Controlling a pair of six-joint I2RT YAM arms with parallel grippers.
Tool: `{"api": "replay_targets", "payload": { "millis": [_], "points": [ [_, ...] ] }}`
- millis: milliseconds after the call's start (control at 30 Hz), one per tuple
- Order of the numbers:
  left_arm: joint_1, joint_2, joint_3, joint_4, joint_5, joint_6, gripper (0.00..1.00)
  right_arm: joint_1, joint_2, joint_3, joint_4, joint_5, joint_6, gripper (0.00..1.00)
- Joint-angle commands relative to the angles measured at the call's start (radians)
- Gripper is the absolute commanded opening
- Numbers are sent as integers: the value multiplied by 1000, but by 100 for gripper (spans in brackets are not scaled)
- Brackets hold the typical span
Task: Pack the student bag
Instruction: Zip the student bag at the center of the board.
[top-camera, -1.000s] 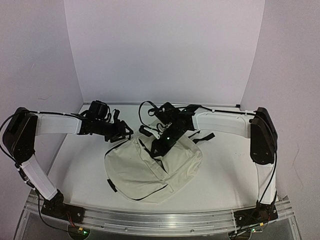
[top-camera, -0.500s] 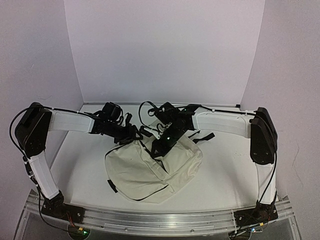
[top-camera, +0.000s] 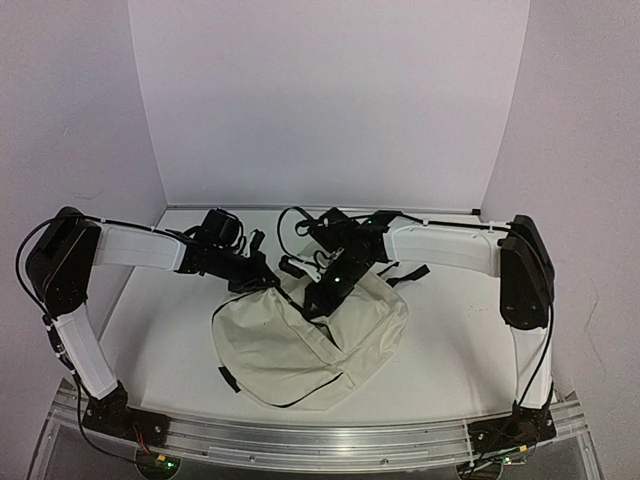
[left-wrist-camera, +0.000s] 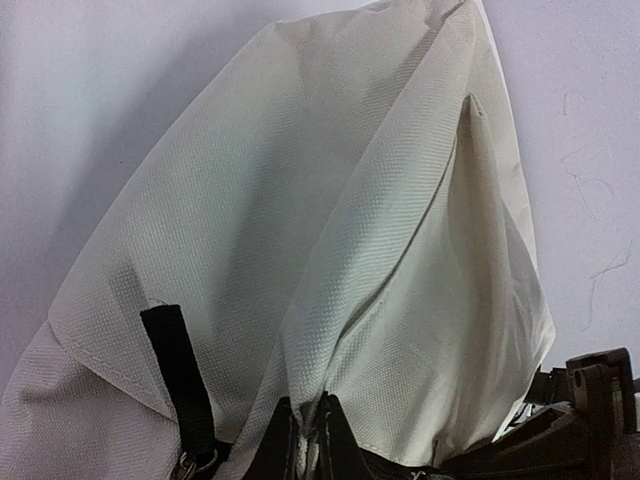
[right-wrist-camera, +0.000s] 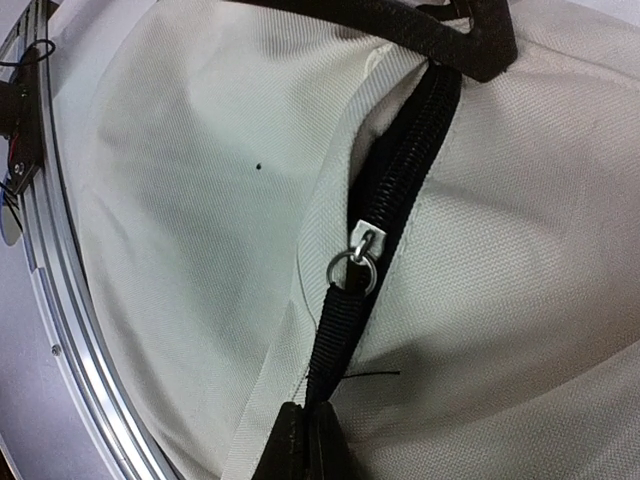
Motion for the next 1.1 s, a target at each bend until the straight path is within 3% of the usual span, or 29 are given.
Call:
{"api": "replay_targets", "payload": {
  "millis": [0,467,767,1067],
  "points": [
    [74,-61,-24,26,-67,-38,0,8,-85,-78,-76,-30,-17,0],
    [156,-66,-17,-4,-116,-35,0,9,-250,-289,-120,-54,-64,0],
    [161,-123,-25,-45,-125,-3,0,-26,-214,-228,-137,-76,-56,0],
    [215,-143,-54,-52,-141,-15,0,-35,-307,-343,-156,-75,-75,0]
  ]
}}
